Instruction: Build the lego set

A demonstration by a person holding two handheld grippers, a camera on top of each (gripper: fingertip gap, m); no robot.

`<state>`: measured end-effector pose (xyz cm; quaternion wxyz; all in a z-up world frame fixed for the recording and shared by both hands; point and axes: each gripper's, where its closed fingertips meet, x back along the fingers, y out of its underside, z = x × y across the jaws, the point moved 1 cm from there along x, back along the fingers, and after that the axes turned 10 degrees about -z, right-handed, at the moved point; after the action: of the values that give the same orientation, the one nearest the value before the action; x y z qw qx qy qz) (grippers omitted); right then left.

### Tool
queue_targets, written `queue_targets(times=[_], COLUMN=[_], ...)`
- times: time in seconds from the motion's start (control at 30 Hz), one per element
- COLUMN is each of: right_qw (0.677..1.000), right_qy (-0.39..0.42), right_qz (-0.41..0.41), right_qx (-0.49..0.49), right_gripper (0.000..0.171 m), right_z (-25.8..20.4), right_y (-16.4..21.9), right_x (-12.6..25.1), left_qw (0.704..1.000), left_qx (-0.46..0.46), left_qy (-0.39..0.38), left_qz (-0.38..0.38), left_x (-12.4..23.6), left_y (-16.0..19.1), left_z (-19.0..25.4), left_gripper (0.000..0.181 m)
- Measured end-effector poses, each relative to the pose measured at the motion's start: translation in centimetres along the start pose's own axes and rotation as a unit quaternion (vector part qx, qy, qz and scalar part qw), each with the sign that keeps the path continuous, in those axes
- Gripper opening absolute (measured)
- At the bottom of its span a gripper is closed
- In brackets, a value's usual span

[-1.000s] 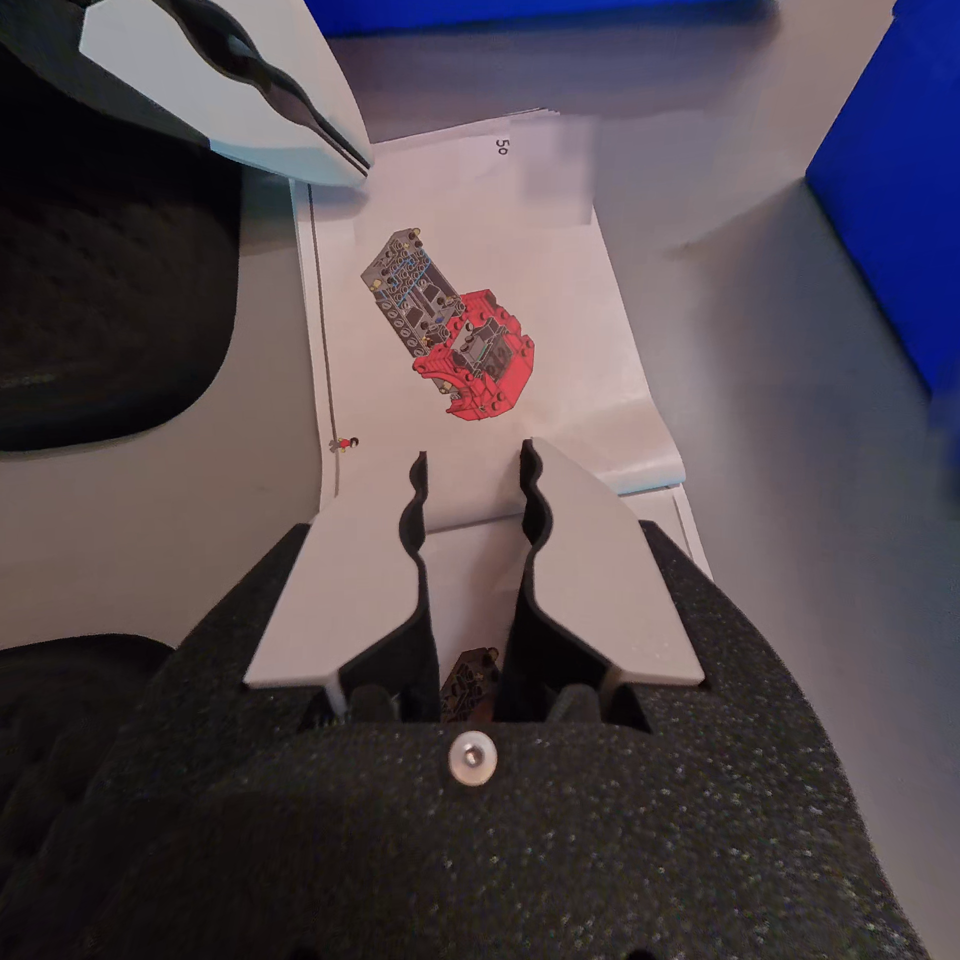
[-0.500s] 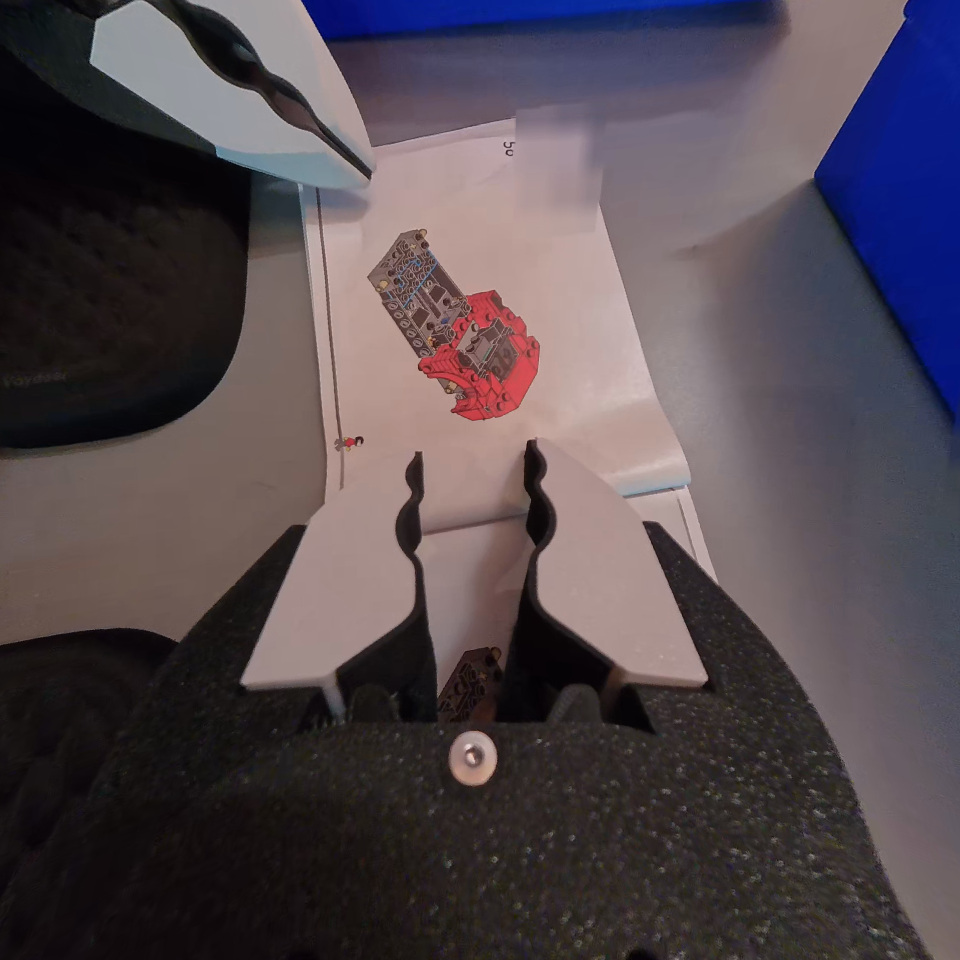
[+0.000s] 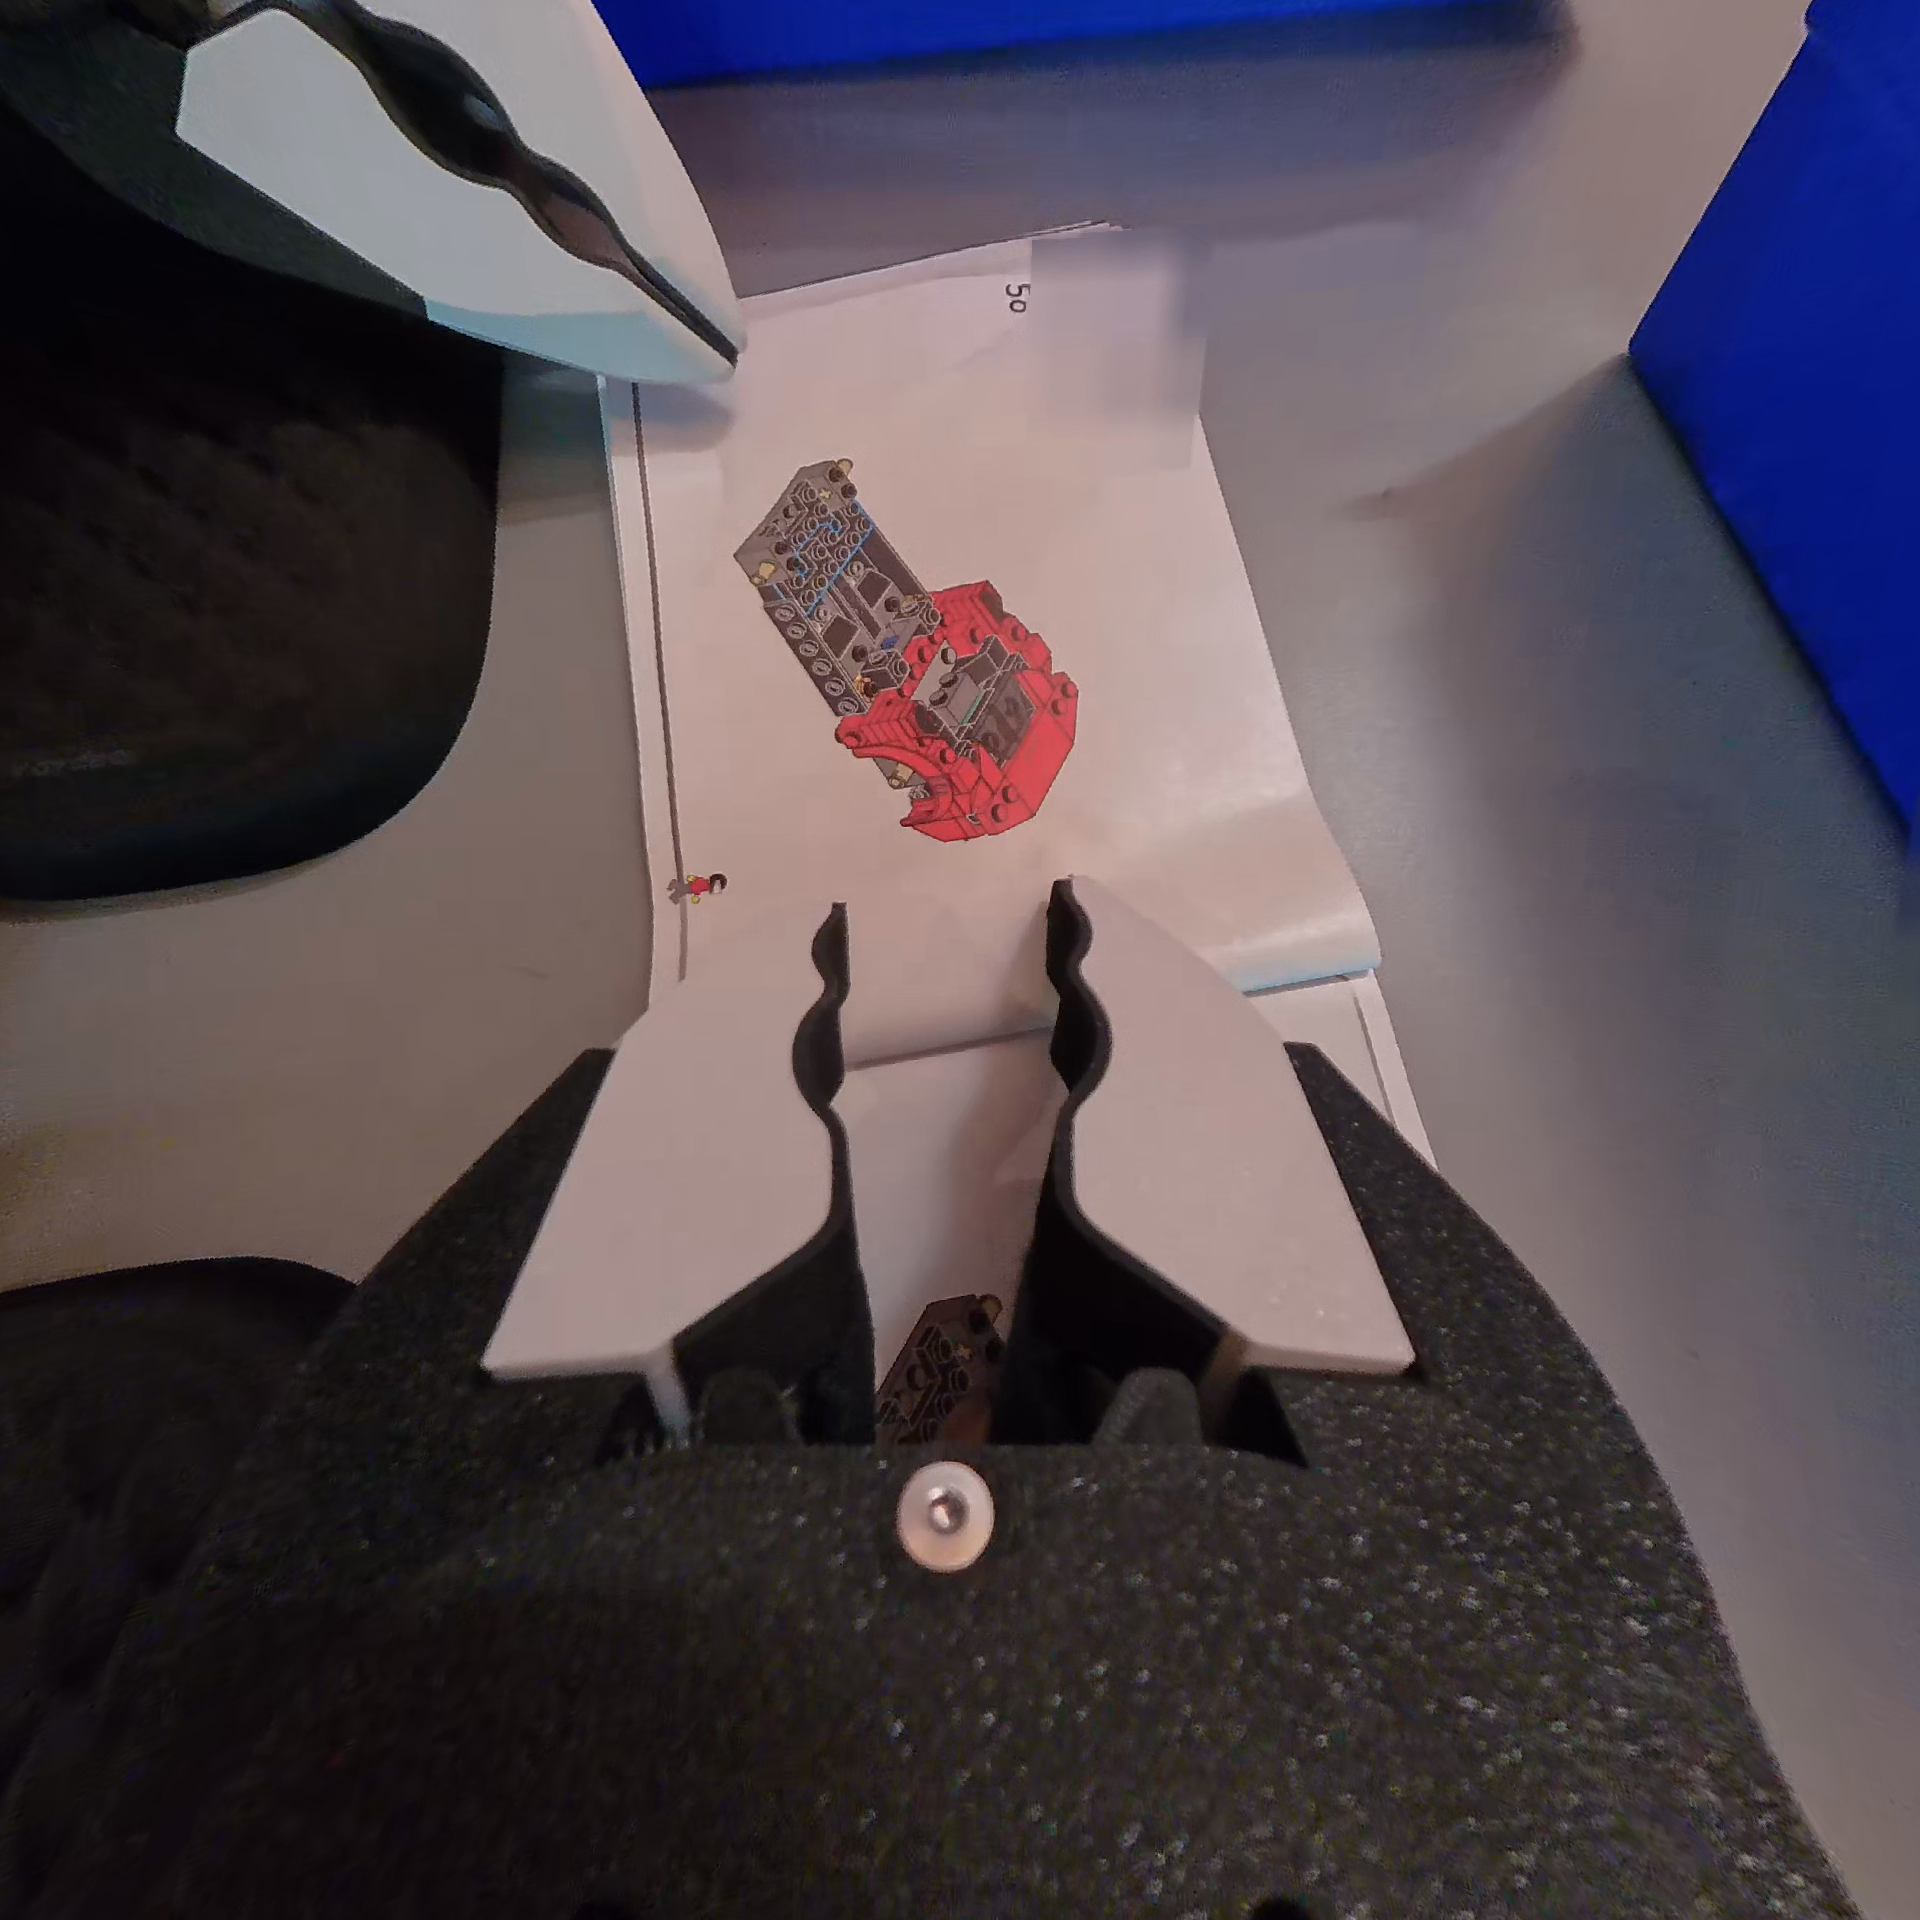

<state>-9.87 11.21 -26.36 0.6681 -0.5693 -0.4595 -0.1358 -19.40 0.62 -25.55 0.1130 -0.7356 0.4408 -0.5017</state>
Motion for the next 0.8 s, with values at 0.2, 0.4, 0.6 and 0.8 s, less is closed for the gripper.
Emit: queue_targets(times=[0.2,0.4,0.6,0.8], right_qw=[1.000,1.000,1.000,1.000], right_qy=[-0.001,-0.001,0.002,0.006], right_qz=[0.000,0.000,0.000,-0.002], right_qx=[-0.001,-0.003,-0.001,0.001], right_gripper=[0.037,0.036,0.036,0.035], right_z=[0.03,0.07,0.07,0.10], right_y=[-0.01,-0.02,0.01,0.05], right_x=[0.01,0.02,0.00,-0.02], left_qw=[1.000,1.000,1.000,1.000], left_qx=[-0.001,0.000,-0.002,-0.015], left_qy=[-0.002,0.000,-0.003,-0.014], left_qz=[0.002,0.002,0.003,-0.001], left_x=[0.05,0.05,0.10,0.12], left_y=[0.00,0.01,0.02,0.06], left_z=[-0.01,0.01,0.00,0.01], left_gripper=[0.000,0.000,0.000,0.000])
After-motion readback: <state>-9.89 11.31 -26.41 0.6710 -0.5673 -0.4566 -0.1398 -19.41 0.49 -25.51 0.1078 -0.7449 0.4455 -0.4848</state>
